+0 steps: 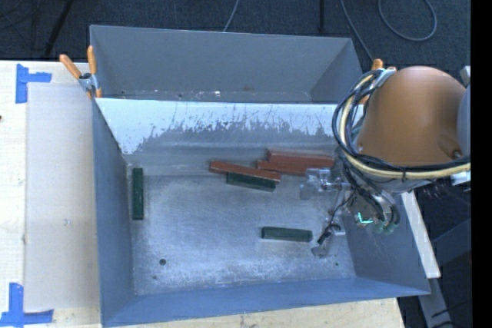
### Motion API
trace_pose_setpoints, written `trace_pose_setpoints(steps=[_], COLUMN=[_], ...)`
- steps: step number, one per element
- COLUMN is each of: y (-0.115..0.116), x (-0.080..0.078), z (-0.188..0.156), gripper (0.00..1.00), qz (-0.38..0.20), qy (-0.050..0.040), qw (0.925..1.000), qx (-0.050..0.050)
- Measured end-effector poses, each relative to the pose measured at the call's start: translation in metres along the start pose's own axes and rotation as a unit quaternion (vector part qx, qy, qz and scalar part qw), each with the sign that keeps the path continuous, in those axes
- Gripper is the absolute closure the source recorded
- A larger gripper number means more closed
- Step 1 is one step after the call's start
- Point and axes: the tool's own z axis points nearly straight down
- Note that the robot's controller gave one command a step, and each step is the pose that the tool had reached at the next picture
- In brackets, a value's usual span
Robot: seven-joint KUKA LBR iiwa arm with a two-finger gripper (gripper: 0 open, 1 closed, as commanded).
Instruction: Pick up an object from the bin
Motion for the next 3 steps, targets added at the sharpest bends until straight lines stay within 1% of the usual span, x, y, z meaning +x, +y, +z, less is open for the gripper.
trace_pose_setpoints(steps=[1,2,3], y=[0.024,0.042,-0.024], x=[-0.023,-0.056,-0.063], z=[0.176,0.171,0.153], gripper=[0.00,0.00,0.00], qz=[-0.073,-0.190,-0.262], qy=[-0.0004,-0.0045,-0.0046], qw=[0.9974,0.9817,0.9651], qx=[0.000,0.001,0.002])
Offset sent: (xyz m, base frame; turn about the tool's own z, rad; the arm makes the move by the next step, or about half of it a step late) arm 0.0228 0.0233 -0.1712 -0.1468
